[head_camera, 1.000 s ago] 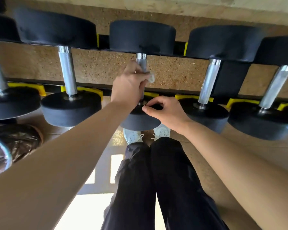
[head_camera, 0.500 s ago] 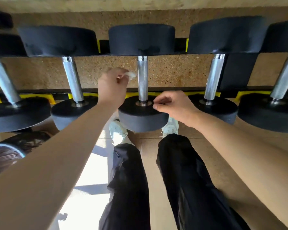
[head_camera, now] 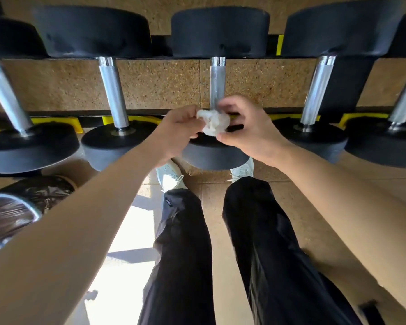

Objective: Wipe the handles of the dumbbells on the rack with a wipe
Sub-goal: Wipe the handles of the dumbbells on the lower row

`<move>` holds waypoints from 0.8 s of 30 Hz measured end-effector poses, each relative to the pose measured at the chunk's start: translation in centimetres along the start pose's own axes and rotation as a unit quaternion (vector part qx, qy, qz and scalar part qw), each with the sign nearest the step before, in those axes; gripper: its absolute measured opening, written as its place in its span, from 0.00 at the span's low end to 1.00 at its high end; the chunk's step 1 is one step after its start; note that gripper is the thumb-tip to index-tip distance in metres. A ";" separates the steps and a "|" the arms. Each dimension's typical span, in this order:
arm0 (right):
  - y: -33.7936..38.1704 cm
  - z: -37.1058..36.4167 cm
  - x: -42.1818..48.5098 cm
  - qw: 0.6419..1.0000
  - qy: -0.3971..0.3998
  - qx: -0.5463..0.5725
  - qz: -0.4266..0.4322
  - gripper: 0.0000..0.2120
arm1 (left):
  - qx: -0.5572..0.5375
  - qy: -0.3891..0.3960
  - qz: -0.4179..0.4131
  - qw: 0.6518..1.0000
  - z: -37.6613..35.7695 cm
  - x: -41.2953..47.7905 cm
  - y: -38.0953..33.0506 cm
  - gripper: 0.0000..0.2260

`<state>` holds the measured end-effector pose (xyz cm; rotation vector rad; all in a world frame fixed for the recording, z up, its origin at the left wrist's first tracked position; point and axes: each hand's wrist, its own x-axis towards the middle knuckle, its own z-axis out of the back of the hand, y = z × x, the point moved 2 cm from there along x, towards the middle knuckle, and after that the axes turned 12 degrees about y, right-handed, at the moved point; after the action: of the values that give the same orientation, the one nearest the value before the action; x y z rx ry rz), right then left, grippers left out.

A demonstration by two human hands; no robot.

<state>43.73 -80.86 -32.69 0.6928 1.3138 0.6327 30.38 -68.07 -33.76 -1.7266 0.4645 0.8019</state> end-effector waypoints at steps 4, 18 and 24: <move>1.0 0.3 0.3 1.000 0.011 -0.020 0.016 0.15 | -0.049 -0.025 -0.015 0.998 0.8 0.1 -0.2 0.06; -2.5 2.0 2.4 0.960 0.036 -0.276 -0.005 0.08 | 0.284 -0.073 0.126 0.948 3.1 2.7 1.5 0.09; -3.3 2.5 4.1 0.943 0.054 -0.326 -0.036 0.09 | 0.306 -0.018 0.107 0.946 3.4 4.7 1.8 0.04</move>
<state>46.87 -80.17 -37.56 0.0657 1.1244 0.9913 31.52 -64.94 -38.88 -1.0944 0.7929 0.7393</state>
